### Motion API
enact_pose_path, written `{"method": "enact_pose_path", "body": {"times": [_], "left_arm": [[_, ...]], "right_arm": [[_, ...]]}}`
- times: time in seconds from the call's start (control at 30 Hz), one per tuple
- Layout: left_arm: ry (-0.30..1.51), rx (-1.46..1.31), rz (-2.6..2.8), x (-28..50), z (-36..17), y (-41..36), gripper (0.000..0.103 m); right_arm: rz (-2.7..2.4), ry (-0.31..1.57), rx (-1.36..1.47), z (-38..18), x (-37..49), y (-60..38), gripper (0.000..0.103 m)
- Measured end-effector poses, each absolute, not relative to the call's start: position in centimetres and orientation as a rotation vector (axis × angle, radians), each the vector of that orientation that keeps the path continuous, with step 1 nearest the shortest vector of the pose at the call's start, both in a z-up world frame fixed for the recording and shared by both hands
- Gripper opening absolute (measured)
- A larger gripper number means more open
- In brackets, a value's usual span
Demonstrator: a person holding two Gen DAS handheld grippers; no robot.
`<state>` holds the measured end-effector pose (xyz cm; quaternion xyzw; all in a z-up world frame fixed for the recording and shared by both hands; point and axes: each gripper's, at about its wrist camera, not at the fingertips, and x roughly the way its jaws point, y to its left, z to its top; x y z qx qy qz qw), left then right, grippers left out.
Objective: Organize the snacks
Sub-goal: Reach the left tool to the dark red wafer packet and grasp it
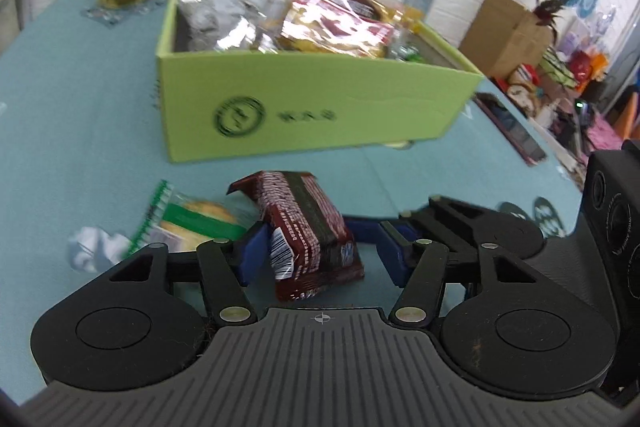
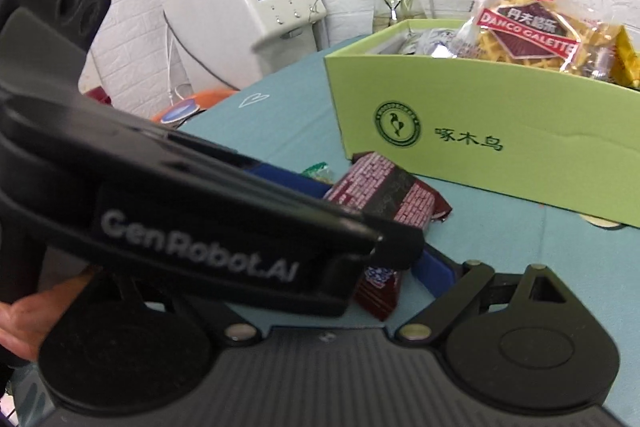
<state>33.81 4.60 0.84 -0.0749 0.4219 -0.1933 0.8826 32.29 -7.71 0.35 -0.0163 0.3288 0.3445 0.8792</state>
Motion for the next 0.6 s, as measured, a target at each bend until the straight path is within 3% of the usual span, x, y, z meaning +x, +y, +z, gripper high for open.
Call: {"method": "enact_pose_path", "body": {"times": [0.27, 0.43, 0.53, 0.6], "left_arm": [[0.924, -0.234, -0.501, 30.8, -0.6, 0.7, 0.044], [0.883, -0.253, -0.428, 30.5, -0.1, 1.1, 0.058], [0.892, -0.265, -0.407, 31.2, -0.2, 1.3, 0.057], [0.916, -0.261, -0.405, 31.6, -0.8, 1.1, 0.050]], "right_arm": [[0.657, 0.696, -0.129, 0.8, 27.6, -12.1, 0.093], [0.579, 0.670, -0.094, 0.6, 26.6, -14.3, 0.093], [0.580, 0.667, -0.082, 0.3, 27.4, -14.2, 0.093], [0.592, 0.661, -0.092, -0.1, 27.9, -13.9, 0.093]]}}
